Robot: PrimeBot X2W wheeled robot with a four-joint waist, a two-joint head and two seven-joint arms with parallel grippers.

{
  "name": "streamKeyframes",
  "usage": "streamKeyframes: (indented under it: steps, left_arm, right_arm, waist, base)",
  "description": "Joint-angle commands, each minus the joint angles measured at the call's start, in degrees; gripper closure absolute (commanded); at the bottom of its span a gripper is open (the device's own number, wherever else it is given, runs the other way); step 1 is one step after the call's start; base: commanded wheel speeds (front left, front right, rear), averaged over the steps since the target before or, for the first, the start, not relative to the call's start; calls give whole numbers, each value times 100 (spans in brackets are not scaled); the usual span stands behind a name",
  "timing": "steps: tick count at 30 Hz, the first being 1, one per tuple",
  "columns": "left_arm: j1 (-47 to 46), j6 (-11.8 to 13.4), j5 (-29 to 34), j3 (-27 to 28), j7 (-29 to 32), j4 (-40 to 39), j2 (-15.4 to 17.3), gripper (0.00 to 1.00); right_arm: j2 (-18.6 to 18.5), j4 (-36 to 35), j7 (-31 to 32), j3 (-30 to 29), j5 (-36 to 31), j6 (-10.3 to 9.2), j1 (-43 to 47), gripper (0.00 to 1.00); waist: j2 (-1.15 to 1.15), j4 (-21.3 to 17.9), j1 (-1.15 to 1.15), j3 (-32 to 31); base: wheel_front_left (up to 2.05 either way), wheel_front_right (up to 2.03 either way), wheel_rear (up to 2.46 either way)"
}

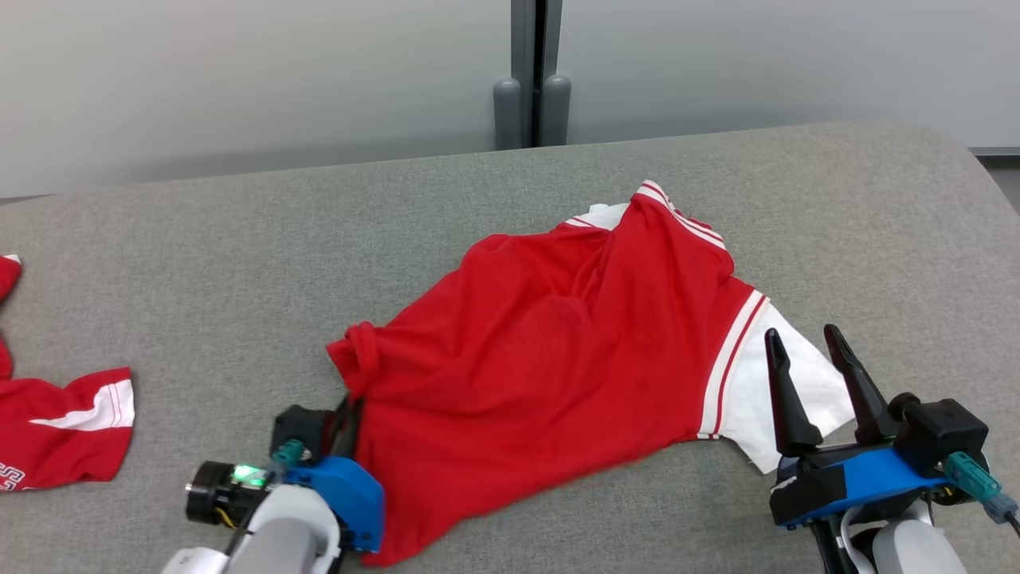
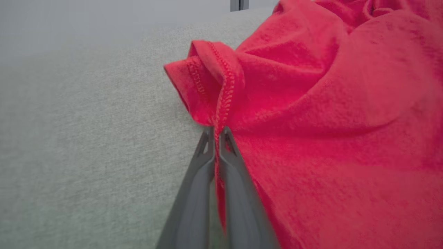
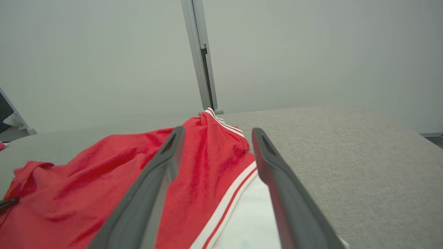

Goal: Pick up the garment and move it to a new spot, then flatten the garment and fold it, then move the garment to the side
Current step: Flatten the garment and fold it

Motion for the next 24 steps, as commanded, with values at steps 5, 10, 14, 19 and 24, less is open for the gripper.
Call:
streamKeyframes:
  steps: [5, 10, 14, 19, 24]
  left_arm:
    - [-175, 135, -109, 264, -15, -238, 395, 100]
    - [-240, 193, -117, 403, -15, -342, 666, 100]
    - [-210, 156, -160, 435, -16, -394, 684, 44]
    - [9, 179, -225, 563, -17, -946, 549, 0]
    - [387, 207, -300, 852, -16, -1881, 379, 0]
  right_arm:
    - [-1, 46, -43, -45, 13, 1, -117, 0]
    - [-1, 99, -50, -79, -12, 1, -110, 0]
    - [-1, 147, -55, -51, 6, 1, -98, 0]
    - [-1, 219, -81, -55, 42, 1, -53, 0]
    - [-3, 213, -118, -71, 63, 1, -76, 0]
  waist:
    - [0, -70, 0, 36]
    - [0, -121, 0, 54]
    - [0, -129, 0, 42]
    - [0, -45, 0, -43]
    - [0, 102, 0, -178]
  base:
    - [0, 0, 0]
    - [0, 0, 0]
    - [0, 0, 0]
    - [0, 0, 0]
    - [0, 0, 0]
